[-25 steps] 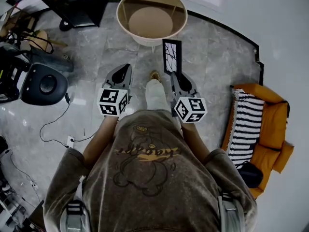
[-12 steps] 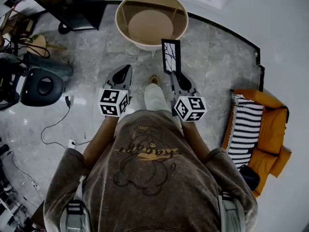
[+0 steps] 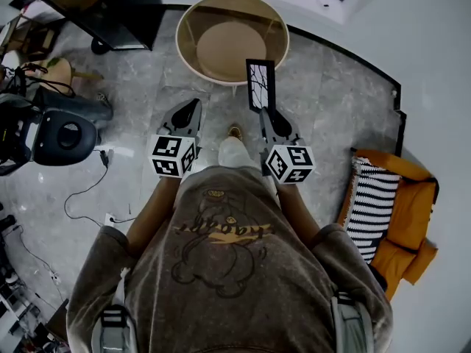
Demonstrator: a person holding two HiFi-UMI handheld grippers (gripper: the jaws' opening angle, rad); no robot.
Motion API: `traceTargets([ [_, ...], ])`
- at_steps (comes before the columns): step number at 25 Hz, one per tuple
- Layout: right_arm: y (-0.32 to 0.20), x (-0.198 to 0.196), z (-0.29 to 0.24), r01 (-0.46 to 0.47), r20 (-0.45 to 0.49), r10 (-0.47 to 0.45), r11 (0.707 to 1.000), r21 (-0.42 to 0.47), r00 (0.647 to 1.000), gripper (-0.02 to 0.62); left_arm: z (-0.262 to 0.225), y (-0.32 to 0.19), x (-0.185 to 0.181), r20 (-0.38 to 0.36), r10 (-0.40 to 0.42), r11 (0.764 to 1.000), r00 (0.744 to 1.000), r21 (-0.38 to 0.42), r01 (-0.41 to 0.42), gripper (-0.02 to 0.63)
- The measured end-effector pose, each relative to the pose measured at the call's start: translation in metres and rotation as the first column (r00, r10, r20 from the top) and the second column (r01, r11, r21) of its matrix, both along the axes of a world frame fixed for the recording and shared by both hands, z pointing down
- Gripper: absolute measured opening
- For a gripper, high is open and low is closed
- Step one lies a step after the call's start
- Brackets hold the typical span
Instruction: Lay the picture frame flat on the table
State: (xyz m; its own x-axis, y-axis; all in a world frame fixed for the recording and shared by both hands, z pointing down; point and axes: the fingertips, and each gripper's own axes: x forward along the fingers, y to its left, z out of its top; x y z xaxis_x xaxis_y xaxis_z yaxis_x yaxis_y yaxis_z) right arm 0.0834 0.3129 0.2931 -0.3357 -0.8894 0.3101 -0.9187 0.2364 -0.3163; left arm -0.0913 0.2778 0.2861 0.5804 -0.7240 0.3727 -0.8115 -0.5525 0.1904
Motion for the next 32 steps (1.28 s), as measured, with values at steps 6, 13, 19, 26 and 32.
traceTargets([
  [6,-0.046,0.018,-0.002,0.029,0.011,-0.029,1.000,0.009,1.000,0.081,-0.005,-0.037,0.017,-0.002,-0.031,1.000,1.000,0.005,0.031,0.017],
  [13,-0.093,0.036,0.003,0.069,0.013,-0.069,0.998,0.009,0.998,0.081,-0.002,-0.081,0.032,-0.006,-0.076,0.997,0.997,0.003,0.076,0.017],
  [19,-0.122,0.047,0.001,0.092,0.008,-0.092,0.996,0.013,0.996,0.081,-0.005,-0.108,0.040,-0.013,-0.098,0.995,0.995,0.015,0.098,0.017],
  [26,-0.138,0.047,0.005,0.101,0.017,-0.101,0.995,-0.001,0.995,0.081,-0.001,-0.126,0.040,-0.011,-0.105,0.994,0.994,0.006,0.105,0.017],
  [32,-0.156,0.039,0.012,0.091,0.018,-0.091,0.996,-0.019,0.996,0.081,0.004,-0.149,0.033,-0.020,-0.097,0.995,0.995,-0.001,0.097,0.017],
])
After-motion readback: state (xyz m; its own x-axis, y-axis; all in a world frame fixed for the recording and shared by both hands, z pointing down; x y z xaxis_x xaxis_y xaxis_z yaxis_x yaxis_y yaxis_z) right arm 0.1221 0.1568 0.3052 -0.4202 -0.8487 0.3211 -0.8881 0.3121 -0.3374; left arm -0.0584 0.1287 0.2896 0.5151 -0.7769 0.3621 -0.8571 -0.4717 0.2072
